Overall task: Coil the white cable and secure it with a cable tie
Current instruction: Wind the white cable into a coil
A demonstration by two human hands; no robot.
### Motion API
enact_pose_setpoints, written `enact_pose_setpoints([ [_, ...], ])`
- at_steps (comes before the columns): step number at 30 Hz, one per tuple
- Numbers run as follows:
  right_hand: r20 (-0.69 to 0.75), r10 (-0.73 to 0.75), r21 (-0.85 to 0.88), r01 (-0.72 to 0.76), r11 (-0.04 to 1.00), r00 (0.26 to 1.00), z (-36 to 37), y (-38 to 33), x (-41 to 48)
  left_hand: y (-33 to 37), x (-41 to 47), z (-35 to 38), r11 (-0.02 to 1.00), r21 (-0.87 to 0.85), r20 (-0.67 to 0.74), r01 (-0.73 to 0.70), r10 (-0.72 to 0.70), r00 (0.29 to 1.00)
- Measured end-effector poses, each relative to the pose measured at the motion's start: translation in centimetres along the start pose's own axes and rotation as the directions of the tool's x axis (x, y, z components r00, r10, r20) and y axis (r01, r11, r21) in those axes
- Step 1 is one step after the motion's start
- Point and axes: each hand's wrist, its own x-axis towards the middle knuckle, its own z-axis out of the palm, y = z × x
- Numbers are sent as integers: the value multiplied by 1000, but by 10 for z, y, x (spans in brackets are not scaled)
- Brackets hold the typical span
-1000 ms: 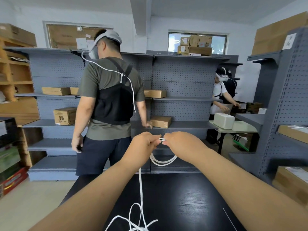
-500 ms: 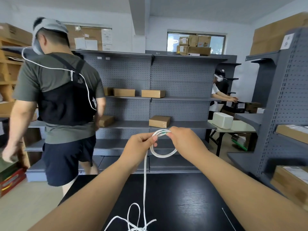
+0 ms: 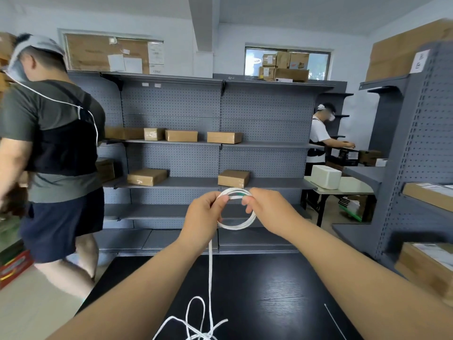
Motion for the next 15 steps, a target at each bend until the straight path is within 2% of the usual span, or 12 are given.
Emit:
enact_pose_setpoints([
  [6, 66, -50, -18, 52, 999, 997, -1, -3, -5, 2, 5, -3, 937, 291, 78, -192, 177, 981],
  [9, 96, -63, -158, 78, 984, 993, 1, -5, -3, 4, 8, -2, 896, 371, 124, -244, 213, 969],
  [12, 58, -66, -275, 79, 958, 996, 5, -7, 0, 8, 11, -2, 885, 396, 131, -245, 210, 969],
  [15, 11, -58, -300, 59, 952, 998, 6, -7, 0, 15, 13, -2, 893, 377, 146, -246, 205, 968],
])
